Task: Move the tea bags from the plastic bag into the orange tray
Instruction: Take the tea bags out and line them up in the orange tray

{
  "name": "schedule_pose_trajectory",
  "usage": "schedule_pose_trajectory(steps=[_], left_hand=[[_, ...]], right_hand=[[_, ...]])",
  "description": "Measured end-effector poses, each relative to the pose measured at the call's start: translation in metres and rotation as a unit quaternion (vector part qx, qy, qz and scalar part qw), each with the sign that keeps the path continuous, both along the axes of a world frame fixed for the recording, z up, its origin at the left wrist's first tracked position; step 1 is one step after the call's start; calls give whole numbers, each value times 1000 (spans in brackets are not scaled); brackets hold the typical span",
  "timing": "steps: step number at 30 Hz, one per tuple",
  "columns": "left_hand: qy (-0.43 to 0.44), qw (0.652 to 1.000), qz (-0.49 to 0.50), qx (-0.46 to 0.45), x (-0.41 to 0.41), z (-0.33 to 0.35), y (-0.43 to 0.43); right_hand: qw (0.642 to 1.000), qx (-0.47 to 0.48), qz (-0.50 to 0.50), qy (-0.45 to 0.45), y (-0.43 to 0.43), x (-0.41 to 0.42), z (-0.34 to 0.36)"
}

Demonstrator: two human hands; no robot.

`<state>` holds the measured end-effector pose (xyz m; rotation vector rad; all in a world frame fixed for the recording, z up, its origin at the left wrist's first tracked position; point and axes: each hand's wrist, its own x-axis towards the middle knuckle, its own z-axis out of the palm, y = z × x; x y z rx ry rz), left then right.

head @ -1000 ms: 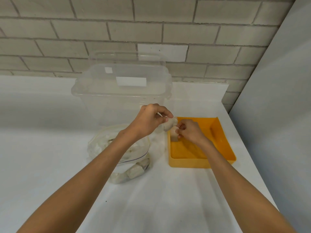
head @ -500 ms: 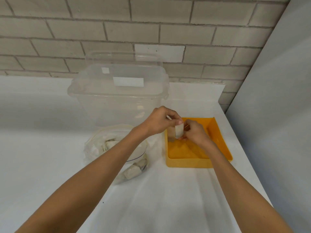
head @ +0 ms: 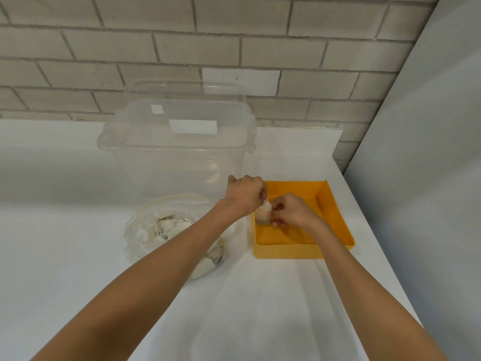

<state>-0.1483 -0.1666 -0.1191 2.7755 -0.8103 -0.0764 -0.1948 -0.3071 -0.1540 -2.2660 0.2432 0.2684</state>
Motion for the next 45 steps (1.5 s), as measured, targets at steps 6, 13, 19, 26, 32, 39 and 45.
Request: schedule_pose_trajectory(steps=[6,13,19,26,32,39,45], left_hand=[[26,997,45,-55,0,-11,11],[78,990,50,-104,-5,-13,17],[72,987,18,-146,-13,3,25],[131,968,8,-216,-26,48,73],[197,962,60,-177,-29,58,145],[195,975,91,-53,-27,21,181],[262,960,98,33,-42,1,194]], right_hand=[[999,-15,-32,-36,10,4,-6],[997,14,-68,-44,14,3,-4],[997,-21,-73,-32,8,-2,7],[985,-128,-25,-117,19,-2,52],[984,-46,91,-149,91,-14,86],[959,-98,254,-83,166,-8,54],[894,-272,348,81,170,-5,41]])
